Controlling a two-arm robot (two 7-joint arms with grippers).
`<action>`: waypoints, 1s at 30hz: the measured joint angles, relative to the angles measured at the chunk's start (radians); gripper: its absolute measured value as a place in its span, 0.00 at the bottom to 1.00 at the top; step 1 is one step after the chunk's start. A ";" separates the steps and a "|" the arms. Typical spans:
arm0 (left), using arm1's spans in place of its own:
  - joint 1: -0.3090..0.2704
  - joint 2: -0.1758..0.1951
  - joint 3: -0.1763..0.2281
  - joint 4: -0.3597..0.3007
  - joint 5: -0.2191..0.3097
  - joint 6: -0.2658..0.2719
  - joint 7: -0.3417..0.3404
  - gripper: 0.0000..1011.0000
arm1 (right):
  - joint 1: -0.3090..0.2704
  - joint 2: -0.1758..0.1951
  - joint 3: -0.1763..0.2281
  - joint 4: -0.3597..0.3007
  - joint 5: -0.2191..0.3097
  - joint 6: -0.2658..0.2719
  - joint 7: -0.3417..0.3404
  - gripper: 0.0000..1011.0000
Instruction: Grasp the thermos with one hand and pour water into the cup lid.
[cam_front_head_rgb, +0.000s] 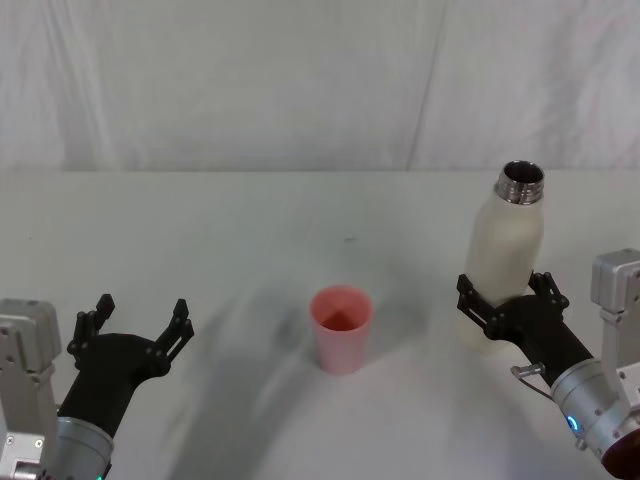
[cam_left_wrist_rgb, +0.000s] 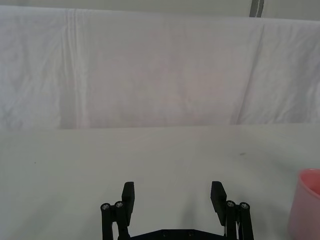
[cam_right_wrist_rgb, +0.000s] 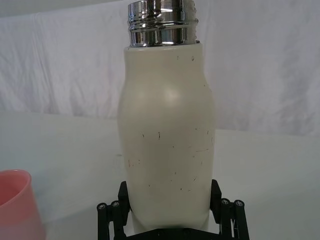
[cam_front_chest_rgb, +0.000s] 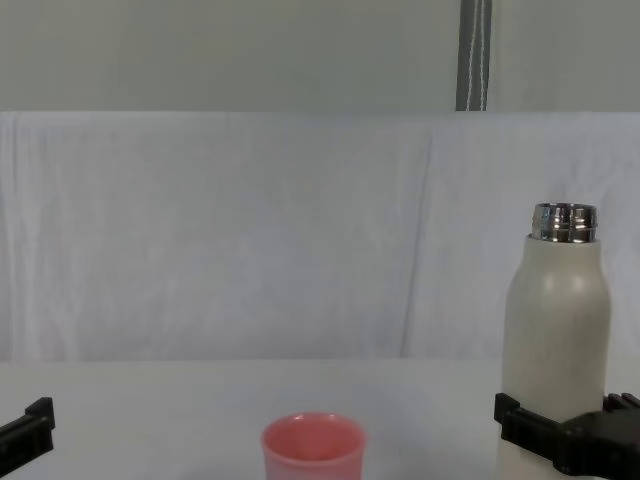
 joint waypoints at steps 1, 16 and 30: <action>0.000 0.000 0.000 0.000 0.000 0.000 0.000 0.99 | 0.000 0.000 0.000 0.000 0.000 0.000 0.000 0.94; 0.000 0.000 0.000 0.000 0.000 0.000 0.000 0.99 | 0.000 0.000 0.000 -0.001 0.000 0.000 -0.001 0.94; 0.000 0.000 0.000 0.000 0.000 0.000 0.000 0.99 | 0.000 0.000 0.000 -0.001 0.000 0.000 -0.001 0.94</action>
